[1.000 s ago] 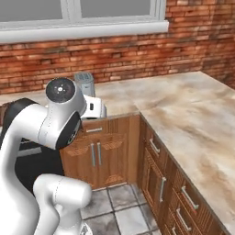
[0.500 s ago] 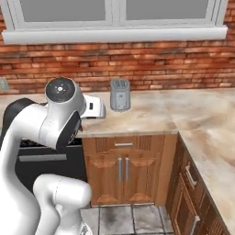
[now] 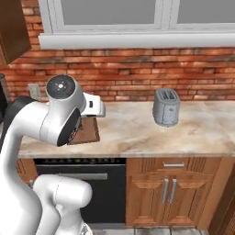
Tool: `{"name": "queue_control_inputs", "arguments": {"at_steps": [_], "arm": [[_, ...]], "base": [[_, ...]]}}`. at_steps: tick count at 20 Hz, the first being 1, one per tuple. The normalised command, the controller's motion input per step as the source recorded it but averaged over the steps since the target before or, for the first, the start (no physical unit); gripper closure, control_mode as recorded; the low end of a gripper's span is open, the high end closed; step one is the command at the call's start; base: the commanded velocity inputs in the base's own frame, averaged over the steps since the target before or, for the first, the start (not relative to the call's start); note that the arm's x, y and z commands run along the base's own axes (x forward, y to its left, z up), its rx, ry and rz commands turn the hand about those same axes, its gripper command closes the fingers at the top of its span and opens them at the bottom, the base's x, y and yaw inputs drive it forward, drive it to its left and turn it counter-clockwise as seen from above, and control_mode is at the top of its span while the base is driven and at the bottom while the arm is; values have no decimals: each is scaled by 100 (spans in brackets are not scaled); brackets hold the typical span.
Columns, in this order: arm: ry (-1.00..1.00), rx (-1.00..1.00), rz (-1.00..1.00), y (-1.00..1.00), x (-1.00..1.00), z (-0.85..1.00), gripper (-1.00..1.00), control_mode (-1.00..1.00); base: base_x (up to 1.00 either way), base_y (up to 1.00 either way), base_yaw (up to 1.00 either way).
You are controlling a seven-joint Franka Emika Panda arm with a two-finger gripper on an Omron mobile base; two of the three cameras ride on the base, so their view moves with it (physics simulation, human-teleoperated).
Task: Retrieve the fish from the fridge and place it on the cutting board.
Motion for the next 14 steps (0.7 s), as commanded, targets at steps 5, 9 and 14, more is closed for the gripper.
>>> {"name": "queue_control_inputs", "arguments": {"at_steps": [5,9,14], "arm": [[0,0,0,0,0,0,100,100],[0,0,0,0,0,0,100,100],[0,0,0,0,0,0,100,100]], "base": [[29,50,1],[43,7,0],[46,6,0]]}}
